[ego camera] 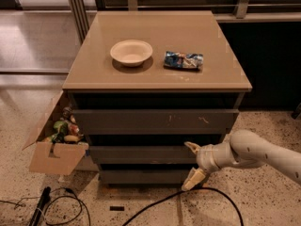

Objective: Open middle drawer

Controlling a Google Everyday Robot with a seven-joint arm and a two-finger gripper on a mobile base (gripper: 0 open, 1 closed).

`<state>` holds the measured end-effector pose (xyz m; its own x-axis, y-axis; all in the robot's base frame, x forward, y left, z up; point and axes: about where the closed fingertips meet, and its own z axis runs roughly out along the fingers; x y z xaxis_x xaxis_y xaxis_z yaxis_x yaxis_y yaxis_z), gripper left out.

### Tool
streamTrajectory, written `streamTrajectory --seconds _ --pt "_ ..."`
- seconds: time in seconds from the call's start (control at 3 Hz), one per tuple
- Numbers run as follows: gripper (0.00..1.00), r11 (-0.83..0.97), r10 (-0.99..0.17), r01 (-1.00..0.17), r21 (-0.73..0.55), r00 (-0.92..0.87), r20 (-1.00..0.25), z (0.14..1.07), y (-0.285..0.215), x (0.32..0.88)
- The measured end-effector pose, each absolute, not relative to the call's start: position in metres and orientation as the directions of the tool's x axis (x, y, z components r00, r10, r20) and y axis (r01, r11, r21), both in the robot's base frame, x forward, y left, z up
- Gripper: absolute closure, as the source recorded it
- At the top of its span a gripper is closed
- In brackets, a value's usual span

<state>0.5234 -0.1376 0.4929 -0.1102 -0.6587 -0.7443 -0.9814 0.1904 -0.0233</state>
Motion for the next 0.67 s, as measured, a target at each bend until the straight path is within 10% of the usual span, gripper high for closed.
streamTrajectory --seconds 0.67 --pt "0.0 0.246 -0.717 -0.955 -0.163 -0.066 -0.694 0.4977 -0.1397 0.5391"
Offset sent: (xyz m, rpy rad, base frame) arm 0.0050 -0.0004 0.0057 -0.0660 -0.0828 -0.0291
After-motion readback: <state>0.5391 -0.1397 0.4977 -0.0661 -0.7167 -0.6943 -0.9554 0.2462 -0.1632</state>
